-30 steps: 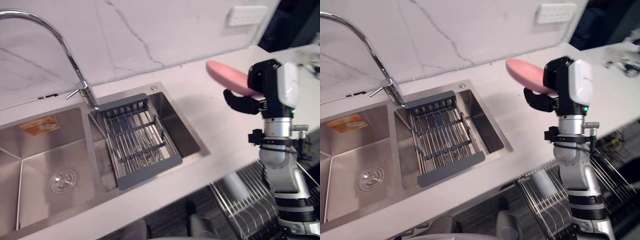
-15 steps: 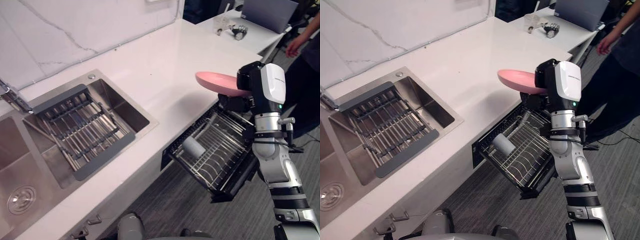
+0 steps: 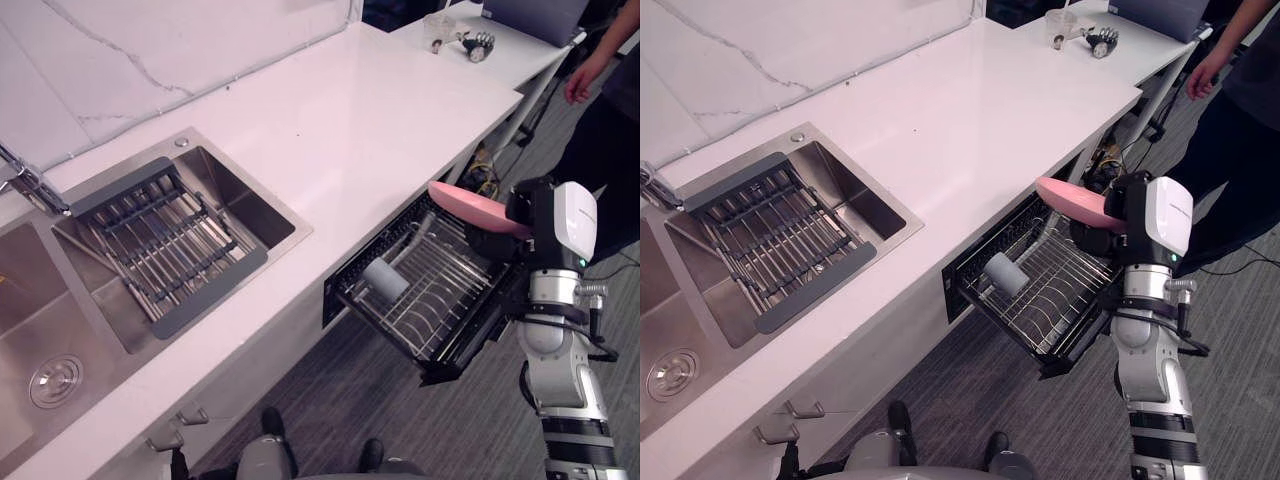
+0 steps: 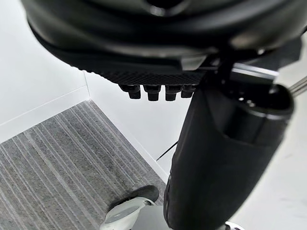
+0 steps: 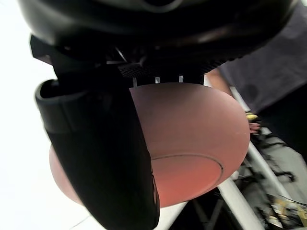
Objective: Walk over to the sink, pick up the cup, carry it to the dishwasher, place the cup inside the dishwasher, then close the dishwasher door
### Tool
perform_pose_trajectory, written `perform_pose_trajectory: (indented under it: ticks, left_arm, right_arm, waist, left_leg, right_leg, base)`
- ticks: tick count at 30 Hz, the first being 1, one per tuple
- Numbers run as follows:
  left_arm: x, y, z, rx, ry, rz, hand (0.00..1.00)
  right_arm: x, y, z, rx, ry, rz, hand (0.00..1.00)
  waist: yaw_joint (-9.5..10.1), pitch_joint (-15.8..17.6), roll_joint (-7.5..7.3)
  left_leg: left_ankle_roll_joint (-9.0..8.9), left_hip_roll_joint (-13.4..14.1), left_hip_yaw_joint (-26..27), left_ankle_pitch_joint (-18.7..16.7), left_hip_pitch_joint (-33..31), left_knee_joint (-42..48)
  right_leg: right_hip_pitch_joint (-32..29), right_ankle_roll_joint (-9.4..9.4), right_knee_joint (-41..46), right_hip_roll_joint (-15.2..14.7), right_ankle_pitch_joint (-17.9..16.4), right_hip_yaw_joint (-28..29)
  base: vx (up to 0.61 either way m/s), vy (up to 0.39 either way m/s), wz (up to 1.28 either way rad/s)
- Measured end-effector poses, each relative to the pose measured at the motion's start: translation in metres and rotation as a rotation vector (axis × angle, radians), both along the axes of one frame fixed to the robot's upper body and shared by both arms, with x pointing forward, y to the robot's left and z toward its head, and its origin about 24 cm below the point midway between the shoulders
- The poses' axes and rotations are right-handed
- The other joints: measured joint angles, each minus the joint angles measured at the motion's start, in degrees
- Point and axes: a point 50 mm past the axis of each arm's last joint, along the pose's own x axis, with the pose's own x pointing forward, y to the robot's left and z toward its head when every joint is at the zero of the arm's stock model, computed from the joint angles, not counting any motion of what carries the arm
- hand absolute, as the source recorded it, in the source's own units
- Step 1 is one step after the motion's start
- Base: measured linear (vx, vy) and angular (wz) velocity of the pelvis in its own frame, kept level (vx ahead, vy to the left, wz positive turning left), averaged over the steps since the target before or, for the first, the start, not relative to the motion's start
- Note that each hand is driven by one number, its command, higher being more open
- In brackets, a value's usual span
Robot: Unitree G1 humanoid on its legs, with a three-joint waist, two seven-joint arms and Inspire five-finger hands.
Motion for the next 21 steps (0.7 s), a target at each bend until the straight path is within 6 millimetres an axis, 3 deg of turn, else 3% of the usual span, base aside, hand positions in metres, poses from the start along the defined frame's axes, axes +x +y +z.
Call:
perform_pose_trajectory:
  ticks: [4,9,16,18,21]
  left_arm:
    - [0.006,0.0,0.001,0.011,-0.011,-0.05,1.0]
    - [0.037,-0.002,0.005,0.002,-0.089,-0.057,1.0]
    - [0.086,-0.011,0.019,-0.038,-0.25,-0.069,1.0]
    - [0.102,-0.016,0.025,-0.055,-0.301,-0.087,1.0]
    - [0.113,-0.024,0.028,-0.076,-0.329,-0.109,1.0]
  right_arm:
    - [-0.001,-0.012,-0.017,0.028,0.065,-0.076,0.0]
    - [0.0,-0.018,-0.032,0.061,0.106,-0.135,0.0]
    - [0.037,-0.023,-0.012,0.116,0.028,-0.192,0.0]
    - [0.052,-0.03,0.007,0.097,-0.005,-0.198,0.0]
    - [0.068,-0.042,0.027,0.08,-0.018,-0.222,0.0]
  waist:
    - [-0.59,0.6,0.36]
    - [-0.71,5.2,1.68]
    - [-0.61,13.1,3.95]
    - [-0.53,15.6,5.28]
    - [-0.3,16.6,6.93]
  left_leg:
    - [0.73,-1.6,-0.1,1.2,-0.6,-2.4]
    - [2.14,-3.3,-0.7,2.3,-2.7,-3.9]
    - [4.05,-5.1,-1.6,3.6,-7.1,-4.4]
    - [4.71,-5.9,-1.8,4.7,-7.9,-5.8]
    - [5.29,-7.0,-1.9,5.8,-9.1,-7.9]
  right_leg:
    - [-1.5,0.68,0.0,-1.0,0.4,-0.2]
    - [-4.1,1.54,0.3,-2.4,1.2,-0.5]
    - [-7.9,2.08,0.2,-3.4,2.9,-0.8]
    - [-9.4,2.27,0.2,-3.9,3.4,-0.8]
    - [-11.4,2.68,0.2,-4.5,3.8,-0.7]
  base:
    - [0.0,0.066,0.08]
    - [-0.02,0.082,0.07]
    - [-0.02,0.08,0.1]
    - [-0.03,0.081,0.09]
    - [0.01,0.091,0.05]
